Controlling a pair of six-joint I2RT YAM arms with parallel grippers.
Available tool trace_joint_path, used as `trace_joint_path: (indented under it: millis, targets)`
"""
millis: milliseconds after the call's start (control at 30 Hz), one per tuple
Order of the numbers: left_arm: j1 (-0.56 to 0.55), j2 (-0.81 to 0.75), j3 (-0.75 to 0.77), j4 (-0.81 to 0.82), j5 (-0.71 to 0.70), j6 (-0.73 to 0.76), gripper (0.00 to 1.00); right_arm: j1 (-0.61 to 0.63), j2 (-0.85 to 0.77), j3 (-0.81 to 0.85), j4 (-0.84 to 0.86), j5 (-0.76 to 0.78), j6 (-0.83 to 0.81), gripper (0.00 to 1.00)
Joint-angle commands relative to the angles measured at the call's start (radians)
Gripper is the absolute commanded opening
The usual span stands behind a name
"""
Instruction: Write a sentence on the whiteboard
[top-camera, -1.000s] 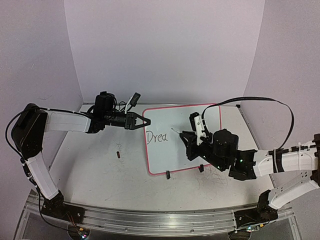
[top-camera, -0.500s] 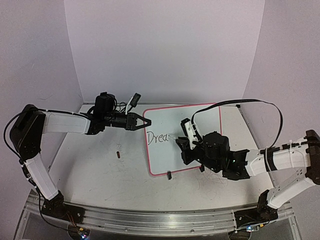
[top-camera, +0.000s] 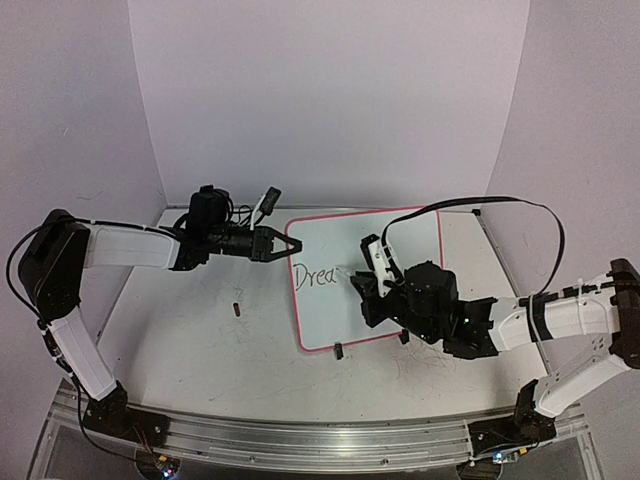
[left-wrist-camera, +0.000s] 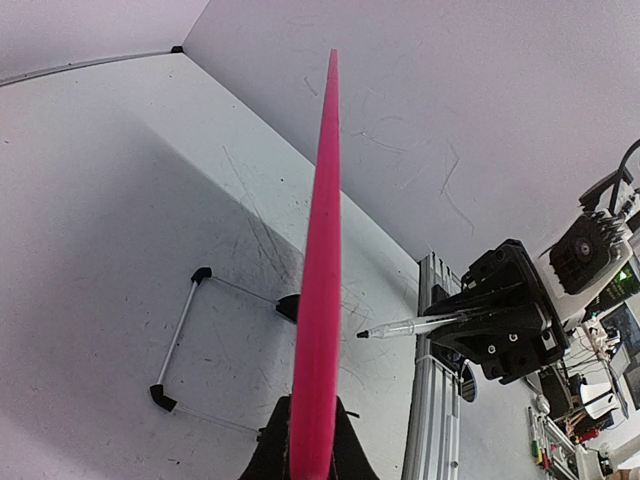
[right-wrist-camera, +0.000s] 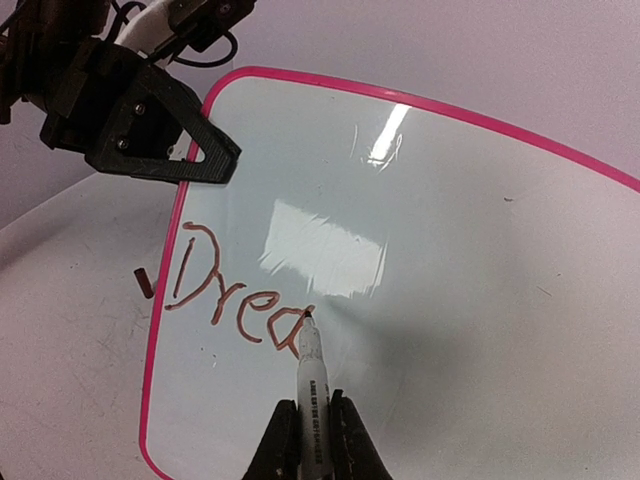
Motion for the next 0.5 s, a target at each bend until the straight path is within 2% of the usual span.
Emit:
trace_joint_path:
  millis: [0, 133, 267, 467]
  targets:
    - [0.003, -0.012, -0.006, -0.035, -0.081, 0.023, 0.0, 0.0, -0.001, 0.019, 0.031, 0.023, 0.008, 0.0]
    - [0.003, -0.015, -0.004, -0.035, -0.082, 0.027, 0.0, 0.0, -0.007, 0.02, 0.032, 0.076, 0.024, 0.0]
    - [0.003, -0.013, -0.003, -0.035, -0.08, 0.027, 0.0, -0.001, 0.003, 0.027, 0.043, 0.012, -0.012, 0.0]
    - [0.003, -0.006, 0.002, -0.035, -0.076, 0.027, 0.0, 0.0, 0.022, 0.044, 0.041, 0.044, -0.005, 0.0]
